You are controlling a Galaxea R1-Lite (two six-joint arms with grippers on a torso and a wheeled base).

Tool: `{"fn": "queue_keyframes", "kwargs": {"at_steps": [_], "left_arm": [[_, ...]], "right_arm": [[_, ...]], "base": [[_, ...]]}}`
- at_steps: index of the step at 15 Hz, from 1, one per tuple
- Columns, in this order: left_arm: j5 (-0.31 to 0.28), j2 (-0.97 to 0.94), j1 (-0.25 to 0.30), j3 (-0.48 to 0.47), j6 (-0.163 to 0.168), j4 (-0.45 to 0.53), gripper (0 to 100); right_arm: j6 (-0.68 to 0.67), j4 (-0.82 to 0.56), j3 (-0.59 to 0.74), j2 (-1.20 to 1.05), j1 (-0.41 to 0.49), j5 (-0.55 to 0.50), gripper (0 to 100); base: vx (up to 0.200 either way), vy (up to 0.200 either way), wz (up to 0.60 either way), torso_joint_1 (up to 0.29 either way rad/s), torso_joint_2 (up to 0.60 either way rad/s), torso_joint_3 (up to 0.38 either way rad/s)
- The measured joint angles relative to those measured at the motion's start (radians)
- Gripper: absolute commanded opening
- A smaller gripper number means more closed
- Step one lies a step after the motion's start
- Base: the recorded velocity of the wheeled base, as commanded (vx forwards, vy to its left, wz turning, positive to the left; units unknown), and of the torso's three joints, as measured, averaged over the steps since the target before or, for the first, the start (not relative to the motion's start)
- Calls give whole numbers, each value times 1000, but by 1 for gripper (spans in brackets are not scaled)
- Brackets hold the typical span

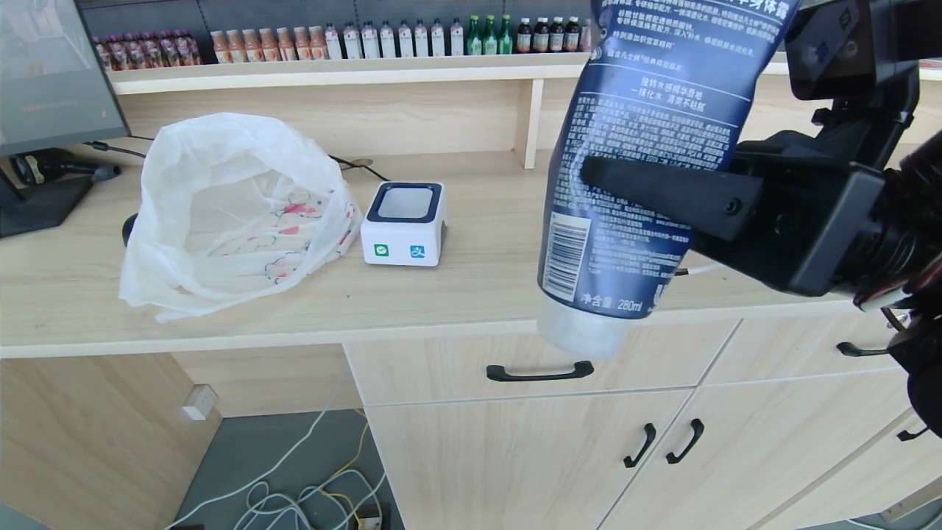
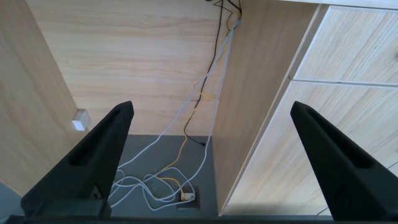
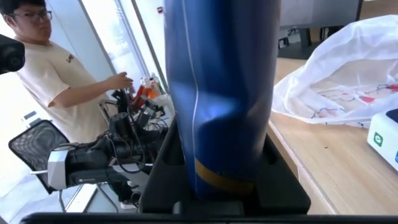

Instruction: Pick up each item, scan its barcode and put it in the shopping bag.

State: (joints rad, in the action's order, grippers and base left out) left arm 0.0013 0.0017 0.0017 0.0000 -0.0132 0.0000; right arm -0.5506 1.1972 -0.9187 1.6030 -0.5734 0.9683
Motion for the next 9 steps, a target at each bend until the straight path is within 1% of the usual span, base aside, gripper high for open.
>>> {"fn": "queue_keyframes", "kwargs": {"at_steps": [2,5,9], "left_arm": [[0,0,0,0,0,0,100],[0,0,-1,0,0,0,100],[0,0,0,0,0,0,100]], "right_arm": [[-18,-2,-5,-3,0,21,0],[-21,-4,-8,-2,-15,100,0],[-25,-9,-6,4,-20,110,0]], "base": [[0,0,0,0,0,0],[0,0,0,0,0,0],[0,0,0,0,0,0]]}}
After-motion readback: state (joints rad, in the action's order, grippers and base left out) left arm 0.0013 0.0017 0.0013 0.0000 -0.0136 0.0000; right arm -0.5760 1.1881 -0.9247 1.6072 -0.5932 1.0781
